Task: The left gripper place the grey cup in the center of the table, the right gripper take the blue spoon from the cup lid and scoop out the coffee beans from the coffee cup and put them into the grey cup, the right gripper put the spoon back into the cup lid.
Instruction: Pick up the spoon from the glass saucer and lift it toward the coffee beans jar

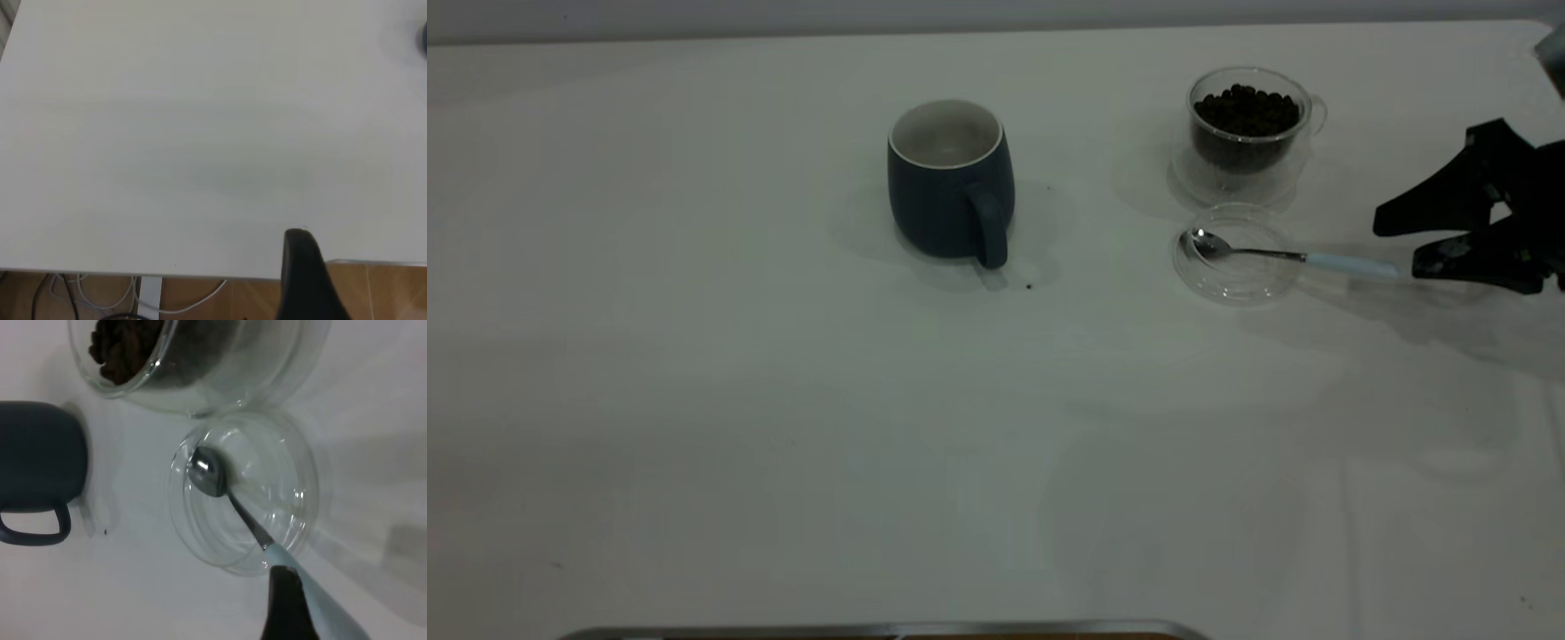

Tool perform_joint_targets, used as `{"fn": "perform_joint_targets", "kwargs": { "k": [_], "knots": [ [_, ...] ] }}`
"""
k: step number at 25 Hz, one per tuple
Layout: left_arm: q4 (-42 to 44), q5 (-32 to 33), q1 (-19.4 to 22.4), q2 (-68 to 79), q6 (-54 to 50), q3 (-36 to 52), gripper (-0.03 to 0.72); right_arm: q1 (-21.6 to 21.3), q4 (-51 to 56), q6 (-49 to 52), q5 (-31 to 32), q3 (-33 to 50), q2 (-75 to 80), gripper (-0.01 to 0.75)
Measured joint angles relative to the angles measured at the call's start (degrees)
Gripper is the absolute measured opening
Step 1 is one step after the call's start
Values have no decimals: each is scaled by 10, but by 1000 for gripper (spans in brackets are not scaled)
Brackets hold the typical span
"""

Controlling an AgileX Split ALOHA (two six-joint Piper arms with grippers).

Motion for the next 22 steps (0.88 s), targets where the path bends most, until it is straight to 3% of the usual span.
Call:
{"fn": "perform_joint_targets", "kwargs": {
  "k": [8, 22],
  "knots": [
    [0, 0, 0, 0, 0, 0, 497, -6, -1, 15, 66, -8, 28, 558],
    [0, 0, 0, 0, -1, 0, 497, 13, -21, 45, 91, -10, 57, 555]
  ]
}}
